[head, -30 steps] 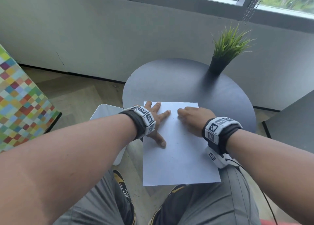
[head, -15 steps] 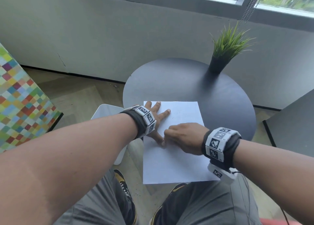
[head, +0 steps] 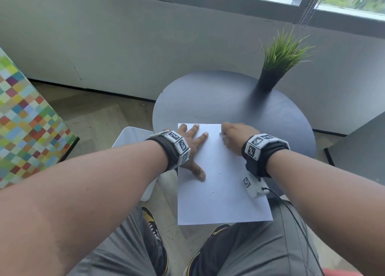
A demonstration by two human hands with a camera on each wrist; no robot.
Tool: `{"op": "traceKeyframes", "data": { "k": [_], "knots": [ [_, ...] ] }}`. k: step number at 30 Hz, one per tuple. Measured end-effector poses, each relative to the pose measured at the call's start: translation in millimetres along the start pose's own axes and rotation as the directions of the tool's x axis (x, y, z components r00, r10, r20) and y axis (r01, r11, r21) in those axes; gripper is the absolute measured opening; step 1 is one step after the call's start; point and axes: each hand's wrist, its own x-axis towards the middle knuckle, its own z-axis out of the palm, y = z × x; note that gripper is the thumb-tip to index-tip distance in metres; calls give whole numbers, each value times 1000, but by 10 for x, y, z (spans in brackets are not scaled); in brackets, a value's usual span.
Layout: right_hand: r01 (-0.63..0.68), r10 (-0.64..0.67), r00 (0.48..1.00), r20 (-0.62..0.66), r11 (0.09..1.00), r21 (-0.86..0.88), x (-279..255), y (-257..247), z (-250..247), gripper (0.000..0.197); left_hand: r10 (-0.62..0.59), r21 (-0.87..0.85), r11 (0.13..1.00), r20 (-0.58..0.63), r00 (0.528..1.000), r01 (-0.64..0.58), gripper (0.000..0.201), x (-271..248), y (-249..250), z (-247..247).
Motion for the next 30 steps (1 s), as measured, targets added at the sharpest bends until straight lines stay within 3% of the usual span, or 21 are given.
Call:
{"op": "traceKeyframes", "data": {
  "k": [1,5,6,9,10,12,14,15,19,20,24,28,30],
  "knots": [
    [14,-14,1000,-6,1000,-2,18,-31,-2,18,0,0,1000,-1,1000,0,141,2,-1,4],
    [287,-289,957,17,956,65,-65,-238,139,23,22,-15,1000,-34,999,-23,138,14,-29,41],
    [256,-258,966,17,964,67,-64,-194,115,21,24,-21,999,-39,999,-25,139,15,-33,48],
    [4,-4,1000,1,1000,31,56,13,44,17,16,-45,999,-31,999,-18,143,28,-49,64],
    [12,-12,1000,-6,1000,15,65,20,58,17,17,-48,999,-30,999,-18,143,26,-48,65],
    [183,-183,983,6,983,36,-29,-125,68,21,16,-50,999,-32,999,-18,143,20,-43,70],
    [387,-395,916,67,916,106,-227,-244,165,23,13,-48,999,-28,1000,-14,143,19,-36,69],
    [411,-422,904,74,903,126,-294,-207,181,18,11,-48,999,-25,1000,-13,143,23,-35,64],
    [145,-143,989,-17,985,97,-316,138,166,14,5,-71,997,-24,1000,-7,142,26,-41,59],
    [145,-142,989,-33,983,114,-380,112,178,13,3,-74,997,-23,1000,-5,141,18,-39,72],
    [382,-388,921,35,917,115,-767,-277,271,12,-7,-85,996,-16,1000,6,134,-47,-41,111],
    [117,-126,992,23,965,233,-707,135,240,17,12,-121,992,-81,997,-22,114,-171,-4,214],
    [-13,17,1000,-8,949,315,-681,392,207,12,-42,-185,983,-143,989,15,105,-270,-6,299]
  ]
}}
